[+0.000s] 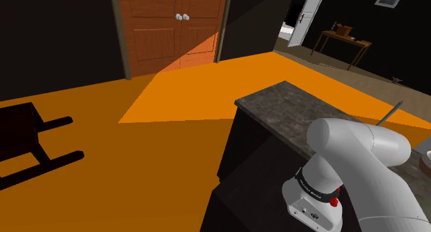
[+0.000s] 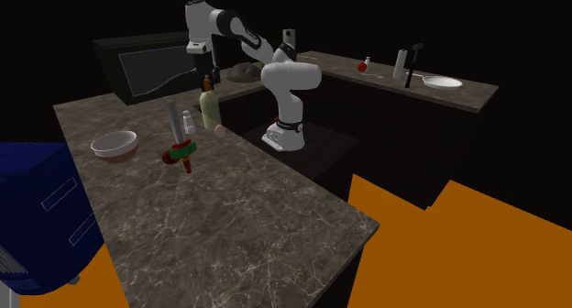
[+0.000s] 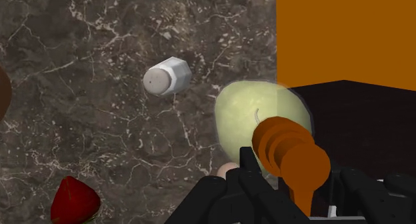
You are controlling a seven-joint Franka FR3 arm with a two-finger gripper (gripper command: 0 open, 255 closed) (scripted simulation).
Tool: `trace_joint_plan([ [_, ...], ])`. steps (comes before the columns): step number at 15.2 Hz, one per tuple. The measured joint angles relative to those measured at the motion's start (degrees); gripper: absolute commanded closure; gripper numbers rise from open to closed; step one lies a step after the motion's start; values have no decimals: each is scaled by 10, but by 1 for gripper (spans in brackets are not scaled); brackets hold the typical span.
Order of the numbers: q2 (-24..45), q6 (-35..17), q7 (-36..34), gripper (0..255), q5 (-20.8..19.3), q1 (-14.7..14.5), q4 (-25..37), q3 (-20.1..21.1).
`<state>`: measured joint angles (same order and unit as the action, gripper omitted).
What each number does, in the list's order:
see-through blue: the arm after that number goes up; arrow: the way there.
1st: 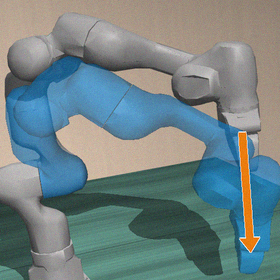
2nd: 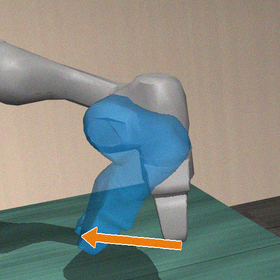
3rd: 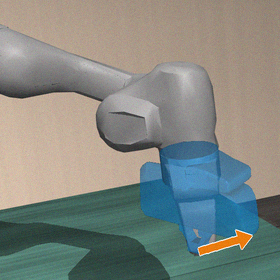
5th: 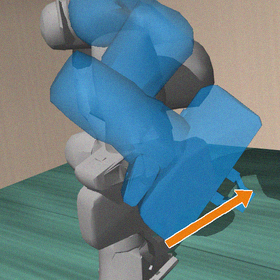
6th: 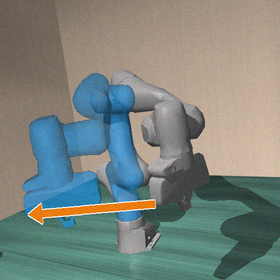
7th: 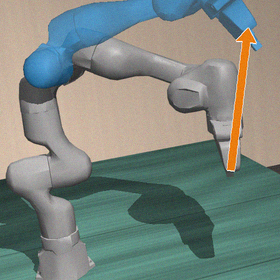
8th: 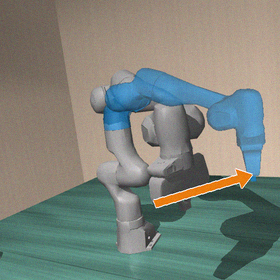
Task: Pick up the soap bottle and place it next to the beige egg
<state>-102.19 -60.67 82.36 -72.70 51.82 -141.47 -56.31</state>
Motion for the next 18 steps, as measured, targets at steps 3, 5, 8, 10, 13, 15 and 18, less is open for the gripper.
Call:
trace_joint_plan([
  [3,0,-1,0,255,0,1,0,-1],
  [5,0,-1,0,0,0,1,0,-1],
  [8,0,-1,0,0,0,1,0,-1],
  [10,0,-1,0,0,0,1,0,-1],
  [13,26,10,-4,0,30,-19,31,32],
  [15,43,16,-9,0,51,-30,48,53],
  [18,46,19,-9,0,57,-31,51,58],
])
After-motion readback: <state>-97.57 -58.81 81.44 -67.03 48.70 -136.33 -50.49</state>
